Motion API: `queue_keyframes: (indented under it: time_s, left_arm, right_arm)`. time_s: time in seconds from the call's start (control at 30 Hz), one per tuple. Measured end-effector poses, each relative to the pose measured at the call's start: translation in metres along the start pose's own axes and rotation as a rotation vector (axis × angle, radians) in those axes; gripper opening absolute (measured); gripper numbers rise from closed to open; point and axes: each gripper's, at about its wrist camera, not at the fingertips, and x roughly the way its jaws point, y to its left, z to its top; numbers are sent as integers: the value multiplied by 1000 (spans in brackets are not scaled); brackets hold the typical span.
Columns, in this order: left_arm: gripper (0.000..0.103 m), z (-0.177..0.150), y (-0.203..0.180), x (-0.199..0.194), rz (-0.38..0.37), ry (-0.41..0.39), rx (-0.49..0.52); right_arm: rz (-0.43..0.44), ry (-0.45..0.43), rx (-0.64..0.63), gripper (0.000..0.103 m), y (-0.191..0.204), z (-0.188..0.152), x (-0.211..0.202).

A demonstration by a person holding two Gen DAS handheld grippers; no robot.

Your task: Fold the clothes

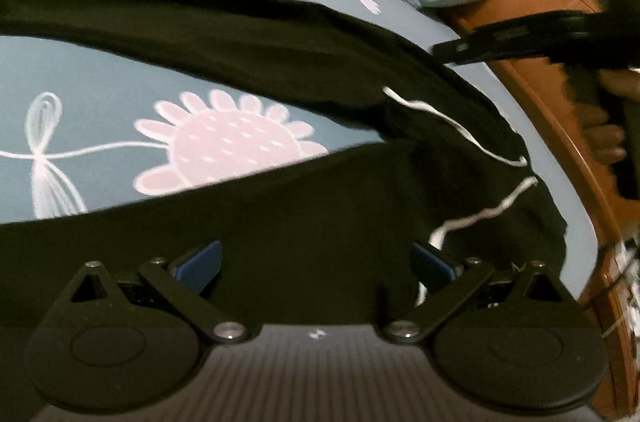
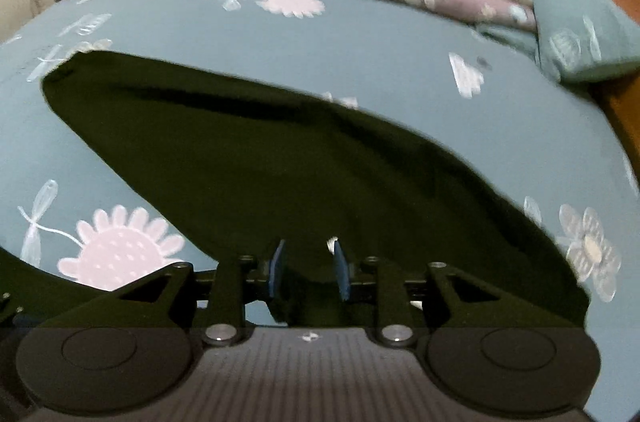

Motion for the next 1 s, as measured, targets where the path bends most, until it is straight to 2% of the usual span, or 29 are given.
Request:
queue_keyframes:
  time_s: [0.07, 0.17, 0.33, 0.5, 0.63, 0.77, 0.83, 0.93, 1.0]
  left_arm:
    - [100, 3, 6, -2, 11, -4, -26]
    - [100, 9, 19, -6, 17, -8, -82]
    - [100, 15, 31, -10, 116, -28, -96]
    - [100, 19, 39, -8, 136, -14, -125]
    - [100, 22, 45, -13, 154, -29, -148]
    - [100, 25, 53, -17, 195, -52, -172]
    - [100, 25, 56, -18, 214, -61, -175]
    - [100, 27, 60, -19, 241, -78, -177]
    - [100, 28, 61, -20, 238, -82, -177]
  right_arm:
    - [-17, -30, -15, 43, 2, 11, -17]
    - [-47, -62, -28, 43, 4, 25, -42]
    - [-84, -102, -37, 43, 5, 31, -82]
    - [-30, -168, -53, 46, 7, 20, -106]
    - [2, -82, -88, 46, 19, 11, -99]
    - [77, 70, -58, 46, 24, -15, -61]
    - [73, 118, -50, 46, 26, -31, -38]
    - [110, 167, 4, 46, 23, -50, -4]
    - [119, 167, 54, 46, 19, -59, 15]
